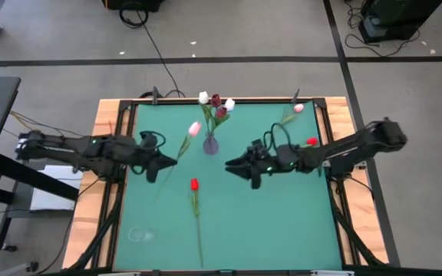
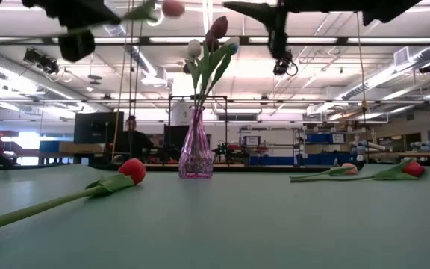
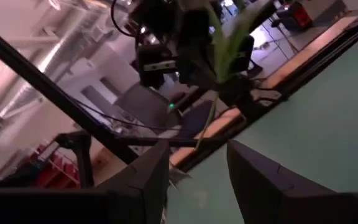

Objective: Sort flowers into vase by color
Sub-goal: Put the left pink tulip into the transparent vase

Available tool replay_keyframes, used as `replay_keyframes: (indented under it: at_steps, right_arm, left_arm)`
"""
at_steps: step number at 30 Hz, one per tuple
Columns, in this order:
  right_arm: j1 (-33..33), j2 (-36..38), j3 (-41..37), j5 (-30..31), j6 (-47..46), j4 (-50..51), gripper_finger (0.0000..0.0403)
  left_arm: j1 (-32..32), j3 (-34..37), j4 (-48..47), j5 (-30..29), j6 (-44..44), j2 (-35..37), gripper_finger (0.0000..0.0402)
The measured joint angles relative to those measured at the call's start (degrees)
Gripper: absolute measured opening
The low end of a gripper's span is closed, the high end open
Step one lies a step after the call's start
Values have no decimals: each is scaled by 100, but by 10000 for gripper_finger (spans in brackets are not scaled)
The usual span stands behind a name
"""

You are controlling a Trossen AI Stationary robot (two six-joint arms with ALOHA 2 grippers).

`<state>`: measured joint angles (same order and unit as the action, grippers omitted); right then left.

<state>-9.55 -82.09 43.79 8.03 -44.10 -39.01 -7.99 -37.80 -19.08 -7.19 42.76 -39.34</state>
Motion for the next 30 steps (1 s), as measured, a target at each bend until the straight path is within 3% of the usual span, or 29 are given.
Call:
replay_keyframes:
  at_steps: [3, 7, 9, 14, 18, 23, 30]
  right_arm:
    - [-248, -700, 495, 280, 62, -372, 170]
    - [-495, -1642, 1565, 338, 624, -358, 170]
    - [-571, -2075, 2175, 450, 966, -327, 169]
    - [-646, -2923, 3595, 1060, 1726, 31, 167]
    - [-646, -3419, 4461, 1148, 2039, 276, 167]
    - [-680, -3784, 5060, 1046, 2289, 428, 167]
    - [-704, -3879, 5191, 542, 2435, 458, 150]
  left_arm:
    - [-454, 0, 461, 86, -255, 43, 4]
    - [-1002, 0, 1516, 771, -904, 35, 4]
    - [-1236, -7, 1853, 846, -1265, 39, 4]
    - [-1553, -7, 1893, 846, -1745, 34, 4]
    - [-1669, -7, 1557, 846, -1799, 32, 4]
    - [-1832, -7, 1455, 870, -1803, 44, 4]
    - [-2005, -7, 1459, 903, -1812, 38, 4]
